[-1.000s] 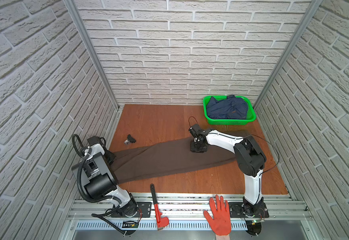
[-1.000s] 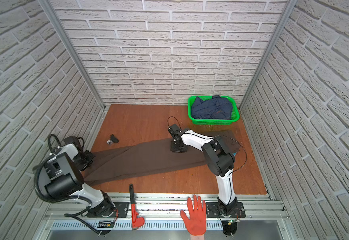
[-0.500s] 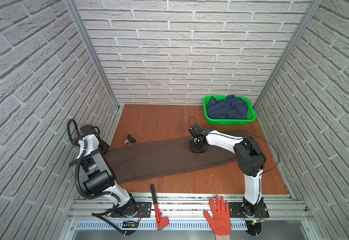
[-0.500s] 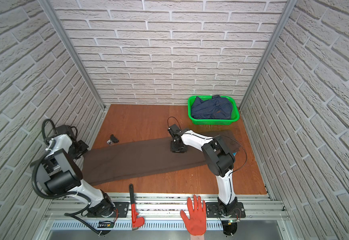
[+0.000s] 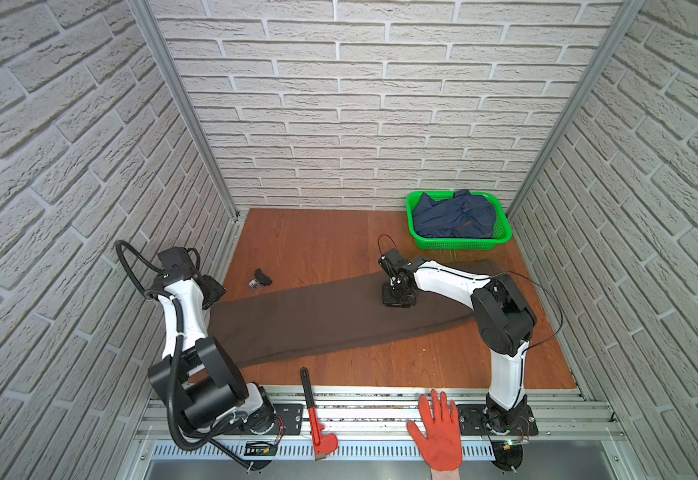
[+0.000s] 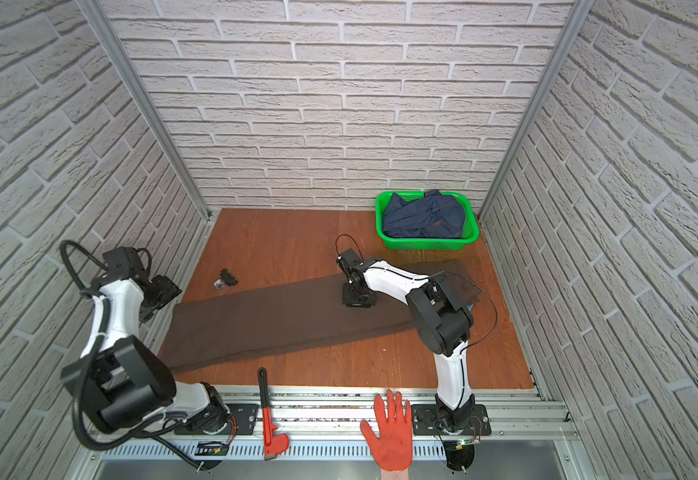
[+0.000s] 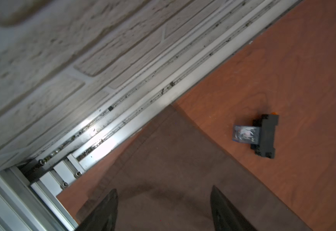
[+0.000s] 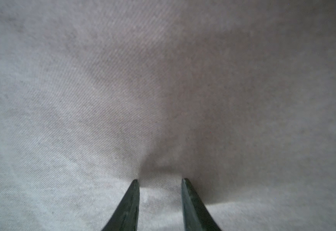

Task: Fold and stack the trousers
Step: Smooth out the trousers at the center of the table.

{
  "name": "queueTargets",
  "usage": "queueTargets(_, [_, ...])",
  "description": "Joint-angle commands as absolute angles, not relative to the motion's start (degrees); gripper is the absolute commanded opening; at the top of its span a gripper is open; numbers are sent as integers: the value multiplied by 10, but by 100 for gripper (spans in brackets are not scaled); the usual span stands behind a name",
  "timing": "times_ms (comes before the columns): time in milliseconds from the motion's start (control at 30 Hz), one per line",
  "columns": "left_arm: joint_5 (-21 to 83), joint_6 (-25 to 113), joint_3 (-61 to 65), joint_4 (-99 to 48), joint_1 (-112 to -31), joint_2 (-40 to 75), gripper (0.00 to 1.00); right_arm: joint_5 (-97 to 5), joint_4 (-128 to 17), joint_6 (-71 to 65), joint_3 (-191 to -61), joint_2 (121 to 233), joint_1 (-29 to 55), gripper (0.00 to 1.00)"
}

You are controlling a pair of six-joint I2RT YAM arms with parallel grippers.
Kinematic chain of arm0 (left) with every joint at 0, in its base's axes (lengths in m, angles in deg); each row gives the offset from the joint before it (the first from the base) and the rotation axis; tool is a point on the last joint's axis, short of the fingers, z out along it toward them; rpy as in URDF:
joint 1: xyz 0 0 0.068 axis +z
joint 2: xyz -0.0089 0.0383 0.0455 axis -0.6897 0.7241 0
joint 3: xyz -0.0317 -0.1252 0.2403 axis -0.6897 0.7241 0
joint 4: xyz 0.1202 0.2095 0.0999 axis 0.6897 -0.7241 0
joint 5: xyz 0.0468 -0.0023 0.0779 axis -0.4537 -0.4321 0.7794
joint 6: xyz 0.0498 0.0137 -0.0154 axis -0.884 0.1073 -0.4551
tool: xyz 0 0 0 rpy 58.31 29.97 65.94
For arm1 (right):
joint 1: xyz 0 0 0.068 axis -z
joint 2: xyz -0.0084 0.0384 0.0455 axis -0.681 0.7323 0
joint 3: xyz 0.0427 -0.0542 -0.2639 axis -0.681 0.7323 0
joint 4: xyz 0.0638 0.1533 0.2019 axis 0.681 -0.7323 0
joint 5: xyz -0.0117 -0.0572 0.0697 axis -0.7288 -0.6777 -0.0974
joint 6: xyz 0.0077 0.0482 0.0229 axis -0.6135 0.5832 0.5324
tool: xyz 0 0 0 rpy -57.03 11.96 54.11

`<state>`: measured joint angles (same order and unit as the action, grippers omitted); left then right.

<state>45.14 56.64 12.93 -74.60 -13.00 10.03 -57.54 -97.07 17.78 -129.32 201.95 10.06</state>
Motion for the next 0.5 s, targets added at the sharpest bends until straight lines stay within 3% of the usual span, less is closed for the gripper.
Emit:
queueTargets(0, [389, 604, 201, -756, -152, 48, 70, -590, -975, 170, -1286, 1973, 95, 37])
queueTargets(200, [385, 667, 287, -727, -242, 3, 65, -629, -949, 137, -1271, 1891, 101, 39])
queueTargets(467, [454, 702, 351, -669, -265, 73, 60, -661, -977, 119, -1270, 1840, 178, 43])
